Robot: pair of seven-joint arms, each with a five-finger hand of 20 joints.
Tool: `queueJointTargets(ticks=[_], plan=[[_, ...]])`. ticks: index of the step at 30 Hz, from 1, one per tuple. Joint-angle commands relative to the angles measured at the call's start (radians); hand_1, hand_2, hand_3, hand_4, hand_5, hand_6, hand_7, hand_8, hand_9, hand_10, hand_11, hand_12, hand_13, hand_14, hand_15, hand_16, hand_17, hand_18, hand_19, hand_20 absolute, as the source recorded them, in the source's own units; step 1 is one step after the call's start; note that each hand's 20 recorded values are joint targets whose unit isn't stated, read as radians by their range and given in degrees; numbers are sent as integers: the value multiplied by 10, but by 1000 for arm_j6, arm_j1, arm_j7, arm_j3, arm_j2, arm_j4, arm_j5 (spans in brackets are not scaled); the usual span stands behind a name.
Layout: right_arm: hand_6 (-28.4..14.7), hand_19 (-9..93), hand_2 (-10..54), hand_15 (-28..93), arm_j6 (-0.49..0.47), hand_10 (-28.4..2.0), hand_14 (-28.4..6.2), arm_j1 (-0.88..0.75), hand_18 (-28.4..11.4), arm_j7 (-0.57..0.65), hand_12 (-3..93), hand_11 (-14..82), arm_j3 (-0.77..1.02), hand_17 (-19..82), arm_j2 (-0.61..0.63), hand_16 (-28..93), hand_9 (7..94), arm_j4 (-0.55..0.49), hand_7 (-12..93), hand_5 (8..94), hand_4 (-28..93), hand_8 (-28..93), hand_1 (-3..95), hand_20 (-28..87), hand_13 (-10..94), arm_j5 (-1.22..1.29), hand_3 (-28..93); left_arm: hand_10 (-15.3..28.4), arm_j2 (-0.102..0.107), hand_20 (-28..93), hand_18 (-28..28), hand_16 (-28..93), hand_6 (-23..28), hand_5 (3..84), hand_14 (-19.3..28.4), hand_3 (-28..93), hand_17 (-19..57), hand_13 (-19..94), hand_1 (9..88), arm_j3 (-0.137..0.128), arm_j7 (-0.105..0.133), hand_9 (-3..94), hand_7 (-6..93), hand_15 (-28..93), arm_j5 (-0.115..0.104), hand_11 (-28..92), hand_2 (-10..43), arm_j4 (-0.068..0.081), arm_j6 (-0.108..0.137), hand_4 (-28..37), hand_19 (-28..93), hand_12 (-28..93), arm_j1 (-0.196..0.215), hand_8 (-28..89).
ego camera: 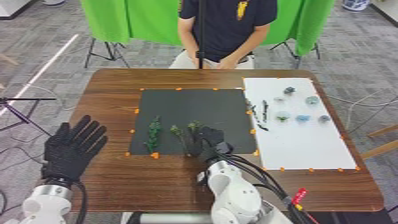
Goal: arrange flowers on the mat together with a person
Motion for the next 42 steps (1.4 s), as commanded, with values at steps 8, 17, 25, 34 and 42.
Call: queueJointTargets(ticks=[8, 17, 25, 34, 42], plan=[[-61, 828, -95, 855, 7, -181, -244, 8, -284, 60, 564, 558, 16, 247, 31, 504, 605, 7, 350, 662, -266, 40, 546, 445, 478, 49, 724, 153, -6, 133, 138, -33, 88, 432, 155, 734, -31, 304, 269, -7, 14, 384, 78, 262, -11, 166, 116, -3, -11, -283, 280, 106, 35, -77], [-62, 828, -95, 855, 132, -187, -247, 14, -284, 65, 553, 566, 93, 246, 83, 501, 607, -107, 347, 668, -246, 49, 518, 442, 478, 144, 719, 152, -16, 134, 139, -33, 88, 432, 155, 734, -31, 303, 270, -36, 39, 382, 76, 261, -17, 165, 116, -13, -6, -283, 280, 106, 59, -78], [-70, 730, 66, 757, 219, -214, -226, -73, -252, -291, 284, 448, 402, 182, 122, 320, 558, -193, 292, 619, -228, -134, 317, 304, 406, 813, 806, 152, -24, 133, 139, -36, 87, 430, 150, 728, -31, 304, 260, -73, 82, 382, 73, 251, -26, 162, 122, -19, -18, -283, 278, 103, 72, -79], [-85, 534, 105, 385, 12, -198, -177, -253, -202, -443, 165, 168, 771, 106, 136, 117, 488, -205, 184, 522, -240, -129, 263, 136, 361, 1448, 795, 150, -21, 130, 137, -33, 85, 430, 142, 717, -28, 307, 235, -81, 108, 384, 59, 222, -59, 148, 142, -29, -16, -283, 270, 95, 82, -79], [-85, 463, 111, 269, 26, -188, -158, -418, -171, -513, 137, 120, 937, 108, 133, 101, 452, -242, 144, 496, -245, -115, 233, 106, 341, 1568, 792, 149, -17, 131, 137, -30, 85, 428, 141, 720, -28, 308, 230, -92, 135, 384, 53, 217, -78, 145, 144, -33, -20, -283, 267, 95, 91, -77]])
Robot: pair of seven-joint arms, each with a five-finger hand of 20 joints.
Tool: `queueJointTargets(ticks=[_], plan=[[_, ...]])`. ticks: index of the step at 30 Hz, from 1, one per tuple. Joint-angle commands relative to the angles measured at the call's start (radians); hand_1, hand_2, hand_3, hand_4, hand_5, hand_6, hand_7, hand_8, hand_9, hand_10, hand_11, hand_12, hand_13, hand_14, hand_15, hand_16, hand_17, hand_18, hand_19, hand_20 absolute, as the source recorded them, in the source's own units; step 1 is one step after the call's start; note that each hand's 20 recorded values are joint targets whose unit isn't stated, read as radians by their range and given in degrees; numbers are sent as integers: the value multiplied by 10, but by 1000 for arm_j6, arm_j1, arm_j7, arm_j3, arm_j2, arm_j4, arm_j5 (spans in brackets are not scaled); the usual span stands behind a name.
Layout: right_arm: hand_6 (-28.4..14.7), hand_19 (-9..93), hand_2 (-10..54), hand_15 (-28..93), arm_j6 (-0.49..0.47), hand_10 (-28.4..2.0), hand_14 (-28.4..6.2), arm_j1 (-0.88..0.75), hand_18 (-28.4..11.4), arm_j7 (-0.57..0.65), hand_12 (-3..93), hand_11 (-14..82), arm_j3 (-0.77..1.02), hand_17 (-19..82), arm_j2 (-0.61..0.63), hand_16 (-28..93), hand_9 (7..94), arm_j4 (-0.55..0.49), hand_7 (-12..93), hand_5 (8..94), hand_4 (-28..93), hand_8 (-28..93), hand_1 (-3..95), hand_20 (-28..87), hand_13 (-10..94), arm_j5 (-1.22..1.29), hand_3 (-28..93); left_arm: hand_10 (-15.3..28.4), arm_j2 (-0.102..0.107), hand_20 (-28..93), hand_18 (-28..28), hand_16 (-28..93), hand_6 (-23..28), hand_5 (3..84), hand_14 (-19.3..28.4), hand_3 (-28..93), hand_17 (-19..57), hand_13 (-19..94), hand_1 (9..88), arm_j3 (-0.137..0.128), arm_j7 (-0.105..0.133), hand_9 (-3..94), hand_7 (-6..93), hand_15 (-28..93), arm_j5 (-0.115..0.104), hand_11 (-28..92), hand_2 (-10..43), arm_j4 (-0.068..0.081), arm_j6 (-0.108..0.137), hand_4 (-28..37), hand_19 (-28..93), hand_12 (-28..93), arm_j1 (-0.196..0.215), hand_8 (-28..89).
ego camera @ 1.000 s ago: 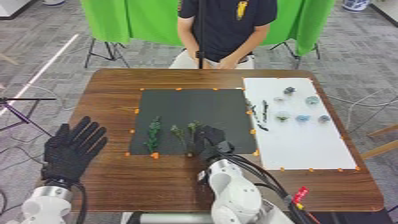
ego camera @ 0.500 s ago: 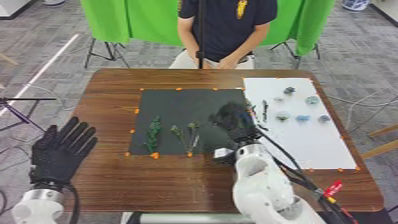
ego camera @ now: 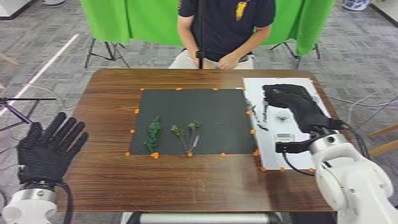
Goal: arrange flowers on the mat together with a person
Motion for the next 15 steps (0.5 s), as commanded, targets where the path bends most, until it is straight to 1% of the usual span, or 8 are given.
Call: queueJointTargets(ticks=[1, 5, 7, 8, 10, 11, 13, 15], plan=[[-85, 461, 112, 265, 60, -182, -158, -178, -170, -72, 137, 123, 137, 108, 14, 102, 453, -31, 142, 496, -245, -114, 231, 107, 342, 464, 793, 149, -4, 131, 137, -29, 86, 428, 141, 721, -28, 308, 230, -12, 25, 384, 53, 217, -19, 145, 143, -7, -15, -283, 267, 96, 26, -76], [-84, 459, 114, 260, 36, -175, -154, -213, -170, -74, 137, 126, 167, 108, 8, 106, 457, -43, 143, 502, -246, -112, 230, 111, 349, 477, 795, 148, -2, 132, 137, -29, 85, 428, 140, 724, -28, 308, 243, -11, 26, 384, 54, 217, -22, 145, 134, -7, -13, -283, 267, 96, 25, -76], [-83, 459, 114, 259, 31, -175, -153, -223, -171, -74, 136, 125, 179, 107, -1, 109, 457, -44, 143, 503, -246, -113, 230, 114, 351, 480, 796, 148, -1, 132, 137, -29, 85, 428, 139, 724, -28, 308, 244, -9, 24, 384, 54, 216, -22, 145, 133, -5, -18, -283, 267, 97, 20, -76], [-83, 459, 115, 258, 18, -174, -153, -227, -173, -76, 136, 125, 190, 107, -8, 110, 458, -43, 143, 503, -246, -113, 230, 115, 351, 482, 796, 149, 1, 132, 137, -29, 85, 428, 139, 724, -27, 308, 245, -7, 27, 384, 54, 216, -23, 145, 132, -4, -20, -283, 267, 96, 19, -76], [-82, 458, 116, 256, -15, -173, -153, -246, -174, -66, 135, 124, 232, 107, -33, 112, 458, -50, 144, 505, -246, -113, 230, 117, 352, 484, 797, 149, -1, 132, 136, -29, 85, 428, 139, 724, -27, 308, 247, -1, 19, 384, 54, 216, -20, 144, 131, 0, -23, -283, 266, 96, 6, -76], [-82, 457, 116, 255, -30, -174, -152, -253, -174, -60, 134, 123, 253, 107, -45, 112, 458, -52, 144, 506, -246, -113, 231, 118, 352, 488, 797, 149, 2, 132, 137, -29, 85, 428, 139, 724, -27, 308, 247, 1, 20, 384, 54, 216, -21, 144, 130, 0, -23, -283, 266, 96, 5, -76], [-81, 457, 117, 253, -63, -173, -152, -264, -174, -52, 134, 123, 290, 107, -66, 113, 458, -56, 144, 507, -246, -113, 231, 119, 353, 500, 798, 149, 4, 132, 137, -29, 85, 427, 139, 722, -27, 308, 247, 4, 17, 384, 55, 216, -18, 144, 131, 2, -24, -283, 266, 96, -1, -76], [-81, 456, 117, 251, -84, -171, -151, -272, -174, -45, 134, 122, 316, 107, -84, 114, 458, -59, 145, 507, -246, -114, 231, 120, 354, 498, 799, 149, 5, 132, 136, -28, 85, 427, 139, 723, -27, 308, 247, 3, 17, 384, 55, 216, -20, 144, 130, 1, -25, -283, 266, 97, 2, -76]])
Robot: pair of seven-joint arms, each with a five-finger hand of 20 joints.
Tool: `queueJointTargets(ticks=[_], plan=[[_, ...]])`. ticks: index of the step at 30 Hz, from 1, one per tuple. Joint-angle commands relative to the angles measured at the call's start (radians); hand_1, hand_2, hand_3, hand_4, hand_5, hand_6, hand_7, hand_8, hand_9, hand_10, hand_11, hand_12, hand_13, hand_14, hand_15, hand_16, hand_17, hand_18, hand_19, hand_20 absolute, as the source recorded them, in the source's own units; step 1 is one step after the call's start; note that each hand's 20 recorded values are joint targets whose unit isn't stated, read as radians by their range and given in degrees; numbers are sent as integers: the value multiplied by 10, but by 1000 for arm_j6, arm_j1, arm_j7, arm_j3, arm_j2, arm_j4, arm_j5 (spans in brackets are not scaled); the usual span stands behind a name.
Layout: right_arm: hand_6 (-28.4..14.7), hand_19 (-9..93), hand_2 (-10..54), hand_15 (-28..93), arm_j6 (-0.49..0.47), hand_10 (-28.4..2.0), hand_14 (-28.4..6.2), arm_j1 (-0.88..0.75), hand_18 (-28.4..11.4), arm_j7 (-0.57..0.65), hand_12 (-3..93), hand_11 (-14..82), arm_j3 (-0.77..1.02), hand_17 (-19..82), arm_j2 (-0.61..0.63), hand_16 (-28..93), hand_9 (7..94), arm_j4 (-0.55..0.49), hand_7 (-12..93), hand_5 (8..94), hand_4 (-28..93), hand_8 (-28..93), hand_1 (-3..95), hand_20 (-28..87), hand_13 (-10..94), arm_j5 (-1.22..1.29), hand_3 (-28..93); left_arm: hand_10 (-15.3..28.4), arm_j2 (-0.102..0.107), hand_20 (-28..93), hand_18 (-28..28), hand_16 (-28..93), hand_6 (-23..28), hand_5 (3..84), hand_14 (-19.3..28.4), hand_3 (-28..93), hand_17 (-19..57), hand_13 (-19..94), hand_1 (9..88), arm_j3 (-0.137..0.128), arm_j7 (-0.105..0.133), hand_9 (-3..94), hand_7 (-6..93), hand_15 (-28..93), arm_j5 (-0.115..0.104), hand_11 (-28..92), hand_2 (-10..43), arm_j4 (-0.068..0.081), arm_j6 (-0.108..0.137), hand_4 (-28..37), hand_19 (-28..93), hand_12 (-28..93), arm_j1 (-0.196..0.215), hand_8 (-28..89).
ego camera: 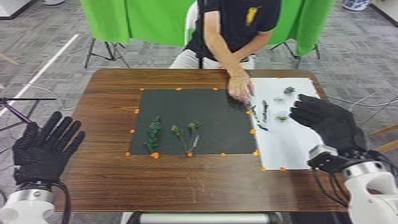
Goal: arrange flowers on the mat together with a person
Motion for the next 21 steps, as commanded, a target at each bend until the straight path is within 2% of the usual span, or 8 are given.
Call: queueJointTargets(ticks=[1, 10, 15, 21], plan=[[-81, 455, 118, 251, -89, -171, -151, -58, -174, 11, 134, 121, 118, 107, -80, 114, 457, -24, 145, 507, -247, -114, 231, 120, 354, -31, 800, 149, 4, 132, 136, -28, 85, 427, 139, 723, -27, 308, 247, 10, -9, 384, 55, 216, -3, 144, 130, 5, -14, -283, 266, 97, -5, -76], [-79, 459, 122, 248, -119, -170, -151, -80, -181, 15, 136, 116, 143, 103, -114, 119, 461, -28, 145, 510, -247, -114, 231, 127, 356, -20, 800, 150, 6, 132, 136, -28, 86, 428, 139, 722, -27, 307, 249, 5, -10, 384, 54, 216, -6, 146, 130, 9, -17, -283, 266, 97, -7, -76], [-80, 458, 123, 247, -59, -169, -151, -69, -182, 7, 137, 116, 83, 102, -71, 121, 460, -29, 145, 510, -247, -114, 231, 129, 357, -23, 800, 149, 3, 133, 136, -29, 86, 427, 139, 721, -28, 308, 249, 3, -20, 383, 55, 216, -1, 144, 129, 12, -14, -283, 267, 96, -15, -76], [-80, 459, 123, 247, 3, -171, -152, -34, -183, -1, 137, 114, 13, 101, -25, 123, 460, -18, 144, 510, -247, -114, 230, 131, 357, -24, 800, 149, 2, 133, 136, -29, 85, 427, 139, 722, -28, 308, 248, -2, -8, 384, 55, 217, -4, 143, 129, 9, -16, -283, 266, 97, -4, -76]])
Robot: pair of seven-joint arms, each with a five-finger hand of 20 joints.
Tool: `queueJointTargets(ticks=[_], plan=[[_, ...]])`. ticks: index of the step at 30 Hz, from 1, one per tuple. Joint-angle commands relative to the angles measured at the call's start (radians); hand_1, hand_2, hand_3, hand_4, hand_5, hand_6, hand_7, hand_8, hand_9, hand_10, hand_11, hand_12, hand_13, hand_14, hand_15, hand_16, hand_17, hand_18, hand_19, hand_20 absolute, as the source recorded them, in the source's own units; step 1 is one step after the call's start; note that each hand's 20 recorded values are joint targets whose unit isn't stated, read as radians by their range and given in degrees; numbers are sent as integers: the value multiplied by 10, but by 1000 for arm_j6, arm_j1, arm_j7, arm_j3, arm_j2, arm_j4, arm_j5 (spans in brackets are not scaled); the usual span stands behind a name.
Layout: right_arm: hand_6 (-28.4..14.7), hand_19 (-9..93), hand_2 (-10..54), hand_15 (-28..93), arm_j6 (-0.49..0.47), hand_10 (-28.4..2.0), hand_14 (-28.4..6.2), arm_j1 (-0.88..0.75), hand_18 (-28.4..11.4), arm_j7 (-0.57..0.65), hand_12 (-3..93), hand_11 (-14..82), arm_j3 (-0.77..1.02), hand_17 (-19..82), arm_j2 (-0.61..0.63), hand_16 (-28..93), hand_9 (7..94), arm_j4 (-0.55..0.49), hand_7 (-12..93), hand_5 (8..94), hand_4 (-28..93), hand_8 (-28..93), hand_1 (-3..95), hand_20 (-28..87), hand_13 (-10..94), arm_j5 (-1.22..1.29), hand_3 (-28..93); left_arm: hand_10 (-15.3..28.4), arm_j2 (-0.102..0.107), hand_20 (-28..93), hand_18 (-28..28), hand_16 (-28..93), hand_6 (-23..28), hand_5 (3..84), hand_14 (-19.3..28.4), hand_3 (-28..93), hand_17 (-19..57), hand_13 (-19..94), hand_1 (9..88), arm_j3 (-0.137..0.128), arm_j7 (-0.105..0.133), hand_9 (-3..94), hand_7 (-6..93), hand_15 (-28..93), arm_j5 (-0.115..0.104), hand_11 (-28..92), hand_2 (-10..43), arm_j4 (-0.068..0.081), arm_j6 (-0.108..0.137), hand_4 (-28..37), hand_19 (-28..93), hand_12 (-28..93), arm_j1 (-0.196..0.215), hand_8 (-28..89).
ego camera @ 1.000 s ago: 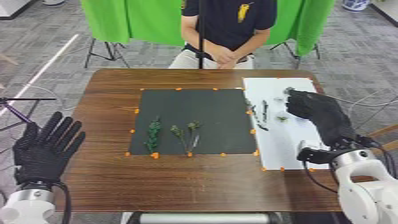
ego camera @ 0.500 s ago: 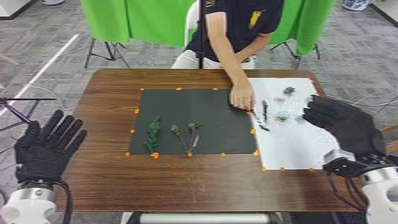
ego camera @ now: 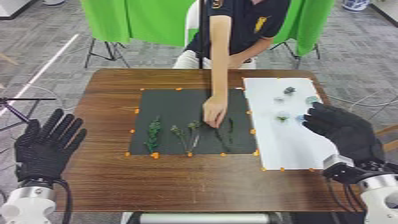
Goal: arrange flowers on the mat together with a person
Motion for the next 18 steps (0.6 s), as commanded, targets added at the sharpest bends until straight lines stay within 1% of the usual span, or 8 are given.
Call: queueJointTargets(ticks=[1, 4, 5, 7, 9, 12, 14, 18], plan=[[-80, 459, 123, 246, 80, -171, -152, 30, -184, -15, 137, 114, -87, 101, 61, 123, 460, 2, 144, 510, -247, -113, 230, 131, 357, -5, 800, 149, -4, 132, 136, -29, 85, 427, 139, 723, -27, 308, 248, -6, 0, 384, 55, 217, -5, 143, 129, 4, -10, -283, 266, 97, 13, -76], [-80, 460, 124, 246, 85, -170, -152, 44, -185, -11, 137, 114, -105, 99, 70, 124, 460, 8, 145, 510, -247, -113, 230, 133, 357, -6, 800, 149, -6, 132, 136, -29, 85, 428, 139, 723, -27, 308, 249, -4, 2, 385, 55, 217, -6, 143, 128, 3, -10, -283, 266, 97, 17, -76], [-80, 460, 124, 246, 90, -170, -152, 42, -186, -12, 137, 115, -108, 98, 70, 124, 460, 6, 145, 510, -247, -113, 230, 133, 357, -5, 800, 149, -5, 132, 136, -29, 85, 427, 139, 723, -27, 308, 249, -2, -4, 385, 55, 217, -6, 143, 128, 6, -10, -283, 266, 97, 11, -76], [-80, 460, 124, 246, 93, -170, -152, 51, -187, -9, 137, 114, -118, 98, 73, 124, 459, 11, 145, 510, -247, -114, 229, 133, 357, -6, 800, 149, -6, 132, 136, -29, 85, 427, 140, 723, -27, 308, 249, -2, 1, 385, 54, 217, -6, 144, 128, 4, -10, -283, 265, 97, 13, -76], [-80, 459, 124, 245, 97, -168, -152, 49, -187, -16, 138, 115, -120, 98, 80, 124, 458, 10, 145, 509, -247, -113, 229, 133, 357, -1, 800, 149, -5, 133, 137, -28, 85, 427, 141, 722, -28, 307, 249, 1, -1, 384, 55, 218, -5, 144, 128, 7, -15, -283, 266, 98, 7, -76], [-79, 460, 124, 245, 103, -169, -152, 52, -187, -27, 137, 115, -123, 97, 83, 125, 459, 11, 146, 508, -246, -113, 230, 134, 357, -16, 800, 149, -5, 132, 137, -28, 86, 428, 141, 723, -28, 307, 248, -1, 1, 384, 55, 218, -7, 144, 128, 8, -13, -283, 265, 98, 7, -76], [-78, 460, 123, 245, 110, -168, -152, 50, -188, -40, 137, 115, -126, 97, 94, 125, 459, 11, 146, 508, -245, -113, 230, 134, 357, -28, 801, 149, -6, 133, 136, -28, 86, 428, 141, 722, -28, 307, 248, -3, 3, 384, 55, 219, -6, 144, 128, 5, -13, -283, 265, 98, 14, -76], [-76, 458, 113, 244, 106, -167, -150, 45, -187, -57, 137, 116, -120, 99, 94, 124, 459, 9, 149, 508, -243, -113, 236, 133, 358, -51, 800, 150, -3, 133, 137, -29, 86, 428, 141, 721, -28, 307, 248, -4, -1, 384, 54, 218, -4, 143, 128, 5, -16, -283, 265, 97, 11, -76]])
